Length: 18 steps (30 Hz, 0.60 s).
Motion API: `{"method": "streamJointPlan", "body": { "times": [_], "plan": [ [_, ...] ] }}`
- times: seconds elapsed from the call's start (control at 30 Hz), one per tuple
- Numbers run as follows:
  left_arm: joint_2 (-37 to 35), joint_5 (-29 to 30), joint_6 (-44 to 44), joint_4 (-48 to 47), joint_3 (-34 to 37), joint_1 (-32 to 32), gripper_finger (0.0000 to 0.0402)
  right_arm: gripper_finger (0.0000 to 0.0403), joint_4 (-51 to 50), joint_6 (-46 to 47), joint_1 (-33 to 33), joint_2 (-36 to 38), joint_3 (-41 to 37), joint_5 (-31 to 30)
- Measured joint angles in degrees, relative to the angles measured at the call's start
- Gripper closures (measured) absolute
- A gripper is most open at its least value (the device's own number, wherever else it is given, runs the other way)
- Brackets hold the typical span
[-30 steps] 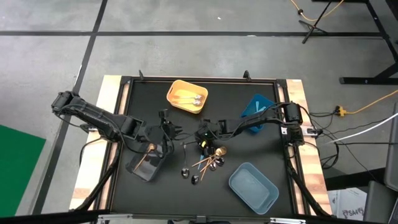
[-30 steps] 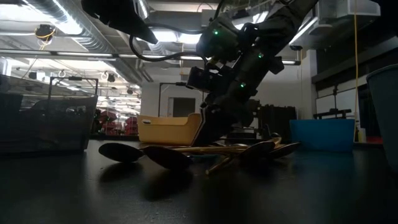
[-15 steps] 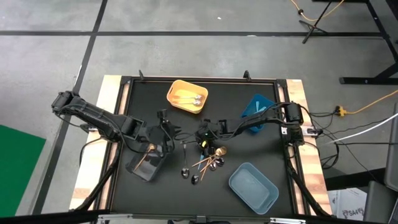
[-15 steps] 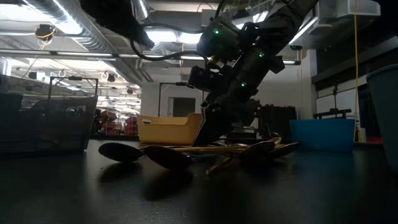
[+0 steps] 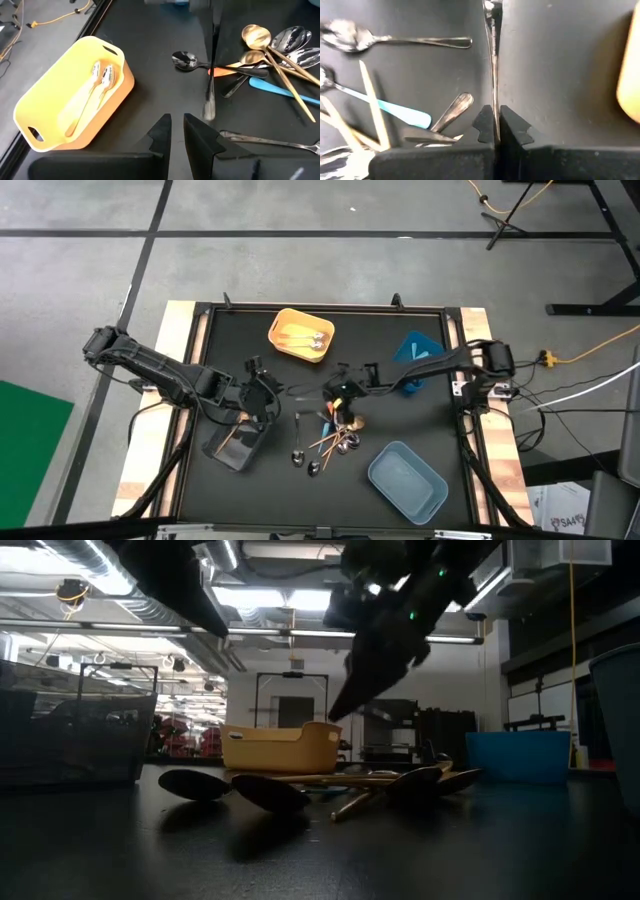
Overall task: Sort silverware by color (type)
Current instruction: Put the black spoon into the light blue bin
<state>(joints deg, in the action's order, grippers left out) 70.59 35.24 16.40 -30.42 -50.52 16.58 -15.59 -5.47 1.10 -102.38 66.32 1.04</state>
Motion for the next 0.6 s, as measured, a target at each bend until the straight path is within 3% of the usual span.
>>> {"method": "streamJointPlan", "body": {
  "times": [0.3, 0.6],
  "plan": [
    [0.00, 0.00, 0.15, 0.03, 0.00, 0.00, 0.0356, 0.0401, -8.94, 8.13, 0.79, 9.66, 0.04, 0.46],
    [0.02, 0.02, 0.15, 0.40, 0.00, -0.07, 0.0356, 0.0401, -15.24, 16.59, 7.86, 17.00, 0.07, 1.02]
  ]
}}
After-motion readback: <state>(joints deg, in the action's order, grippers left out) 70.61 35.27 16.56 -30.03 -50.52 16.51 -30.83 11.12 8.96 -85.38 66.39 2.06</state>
